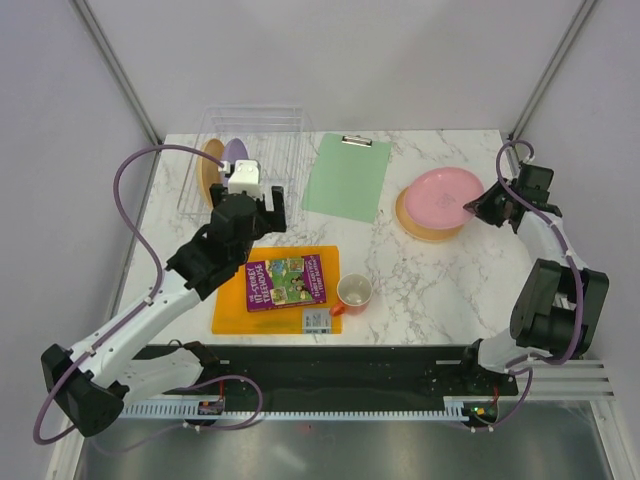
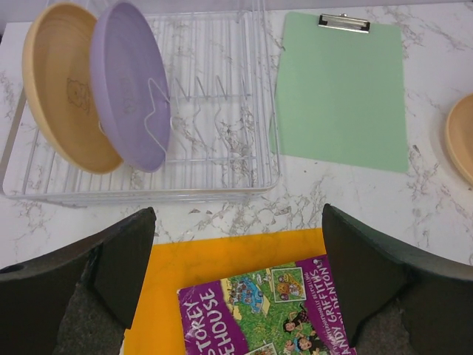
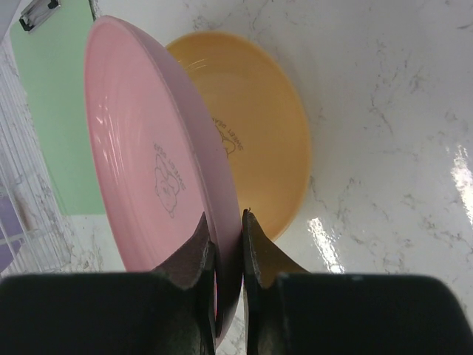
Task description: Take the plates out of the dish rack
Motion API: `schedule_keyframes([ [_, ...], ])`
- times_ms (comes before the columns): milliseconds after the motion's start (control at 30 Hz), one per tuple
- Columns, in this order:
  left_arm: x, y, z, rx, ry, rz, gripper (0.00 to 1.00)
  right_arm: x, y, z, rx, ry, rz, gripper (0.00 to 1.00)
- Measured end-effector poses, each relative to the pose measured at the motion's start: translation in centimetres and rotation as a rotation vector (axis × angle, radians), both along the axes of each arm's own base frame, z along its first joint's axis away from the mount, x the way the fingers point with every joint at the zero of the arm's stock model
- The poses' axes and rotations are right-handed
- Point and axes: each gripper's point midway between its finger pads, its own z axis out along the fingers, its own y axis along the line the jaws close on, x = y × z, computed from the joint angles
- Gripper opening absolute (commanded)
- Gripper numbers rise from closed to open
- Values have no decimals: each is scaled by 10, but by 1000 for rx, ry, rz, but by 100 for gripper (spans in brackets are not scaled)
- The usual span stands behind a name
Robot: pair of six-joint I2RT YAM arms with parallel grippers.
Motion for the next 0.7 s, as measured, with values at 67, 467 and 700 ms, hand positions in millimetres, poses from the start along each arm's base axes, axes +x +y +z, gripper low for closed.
schedule_keyframes([
  [67, -2, 3, -2, 6, 2, 9, 100, 3, 3, -8, 25, 5, 10, 0],
  [467, -10, 11, 0, 2, -7, 16, 100, 9, 9, -54, 90, 64, 24, 23],
  [700, -11, 16, 0, 6, -11, 34, 100, 11, 11, -59, 106, 61, 32, 68],
])
